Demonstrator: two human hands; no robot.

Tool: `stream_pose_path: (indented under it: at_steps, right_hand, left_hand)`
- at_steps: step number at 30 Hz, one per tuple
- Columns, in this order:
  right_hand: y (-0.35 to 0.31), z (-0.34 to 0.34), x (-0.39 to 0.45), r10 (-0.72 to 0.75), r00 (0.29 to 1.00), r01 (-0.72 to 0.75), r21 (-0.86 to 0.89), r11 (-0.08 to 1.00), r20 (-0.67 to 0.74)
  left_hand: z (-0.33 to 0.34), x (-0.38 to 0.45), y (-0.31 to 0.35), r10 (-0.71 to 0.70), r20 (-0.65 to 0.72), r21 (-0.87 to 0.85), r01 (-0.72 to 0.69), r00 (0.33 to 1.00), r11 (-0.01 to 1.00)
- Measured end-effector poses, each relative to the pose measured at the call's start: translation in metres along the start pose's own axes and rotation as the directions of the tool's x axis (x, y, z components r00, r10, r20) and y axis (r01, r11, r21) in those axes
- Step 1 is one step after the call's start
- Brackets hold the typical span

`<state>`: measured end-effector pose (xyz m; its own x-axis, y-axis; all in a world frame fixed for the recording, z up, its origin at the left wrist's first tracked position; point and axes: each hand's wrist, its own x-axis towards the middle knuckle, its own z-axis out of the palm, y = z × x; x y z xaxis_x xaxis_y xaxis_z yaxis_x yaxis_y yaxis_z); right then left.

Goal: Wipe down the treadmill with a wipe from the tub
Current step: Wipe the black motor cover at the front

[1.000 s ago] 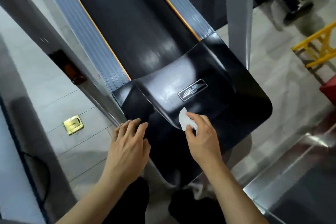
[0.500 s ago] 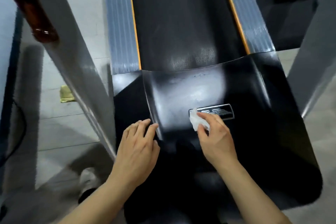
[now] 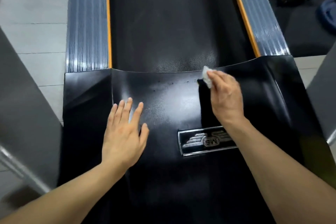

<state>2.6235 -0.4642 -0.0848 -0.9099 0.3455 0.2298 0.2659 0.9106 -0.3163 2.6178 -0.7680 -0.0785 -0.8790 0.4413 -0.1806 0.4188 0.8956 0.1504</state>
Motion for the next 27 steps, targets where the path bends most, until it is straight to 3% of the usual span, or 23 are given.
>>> stream_pose_path:
  at_steps: [3, 5, 6, 8, 10, 13, 15, 18, 20, 23, 25, 27]
  right_hand:
    - [0.035, 0.031, 0.010, 0.103, 0.989, -0.086, -0.151, 0.985, 0.109]
    - [0.015, 0.050, 0.012, 0.159, 0.966, -0.126, -0.162, 0.979, 0.205]
    - [-0.010, 0.058, 0.013, 0.111, 0.961, -0.089, -0.096, 0.991, 0.253]
    - [-0.071, 0.076, 0.016, -0.089, 0.976, 0.061, 0.147, 0.987, 0.197]
    - [-0.129, 0.094, 0.008, -0.303, 0.926, 0.237, 0.279, 0.930, 0.224]
    - [-0.160, 0.087, 0.012, -0.471, 0.784, 0.358, 0.326, 0.875, 0.404]
    - [-0.130, 0.076, 0.017, -0.470, 0.776, 0.384, 0.276, 0.881, 0.421]
    - [-0.038, 0.049, 0.027, -0.272, 0.882, 0.251, 0.104, 0.962, 0.386]
    - [0.037, 0.021, 0.034, -0.027, 0.929, 0.081, -0.133, 0.988, 0.368]
    - [0.119, -0.020, 0.043, 0.295, 0.891, -0.131, -0.427, 0.895, 0.346]
    - [0.123, -0.024, 0.042, 0.399, 0.849, -0.222, -0.451, 0.864, 0.347]
    - [0.088, -0.011, 0.037, 0.408, 0.848, -0.280, -0.366, 0.888, 0.340]
  left_hand:
    - [-0.001, 0.001, -0.001, -0.009, -0.018, -0.056, 0.008, 1.000, 0.998]
    - [-0.002, 0.001, 0.000, -0.015, -0.026, -0.060, 0.013, 1.000, 0.998]
    - [-0.002, 0.002, 0.001, -0.014, -0.027, -0.061, 0.012, 1.000, 0.998]
    - [0.000, 0.003, 0.000, -0.009, -0.039, -0.063, 0.006, 0.999, 0.998]
    - [0.001, 0.005, -0.001, -0.002, -0.057, -0.075, -0.002, 0.998, 0.997]
    - [-0.001, 0.006, -0.001, -0.022, -0.057, -0.086, 0.017, 0.998, 0.996]
    - [-0.002, 0.006, 0.002, -0.027, -0.058, -0.096, 0.021, 0.998, 0.995]
    - [-0.003, 0.006, 0.003, -0.046, -0.040, -0.080, 0.042, 0.998, 0.996]
    - [-0.004, 0.006, 0.004, -0.048, -0.034, -0.064, 0.046, 0.998, 0.997]
    - [-0.006, 0.005, 0.006, -0.051, -0.034, -0.058, 0.049, 0.998, 0.997]
    - [-0.006, 0.006, 0.007, -0.053, -0.039, -0.065, 0.051, 0.998, 0.997]
    - [-0.006, 0.005, 0.007, -0.056, -0.039, -0.062, 0.054, 0.998, 0.997]
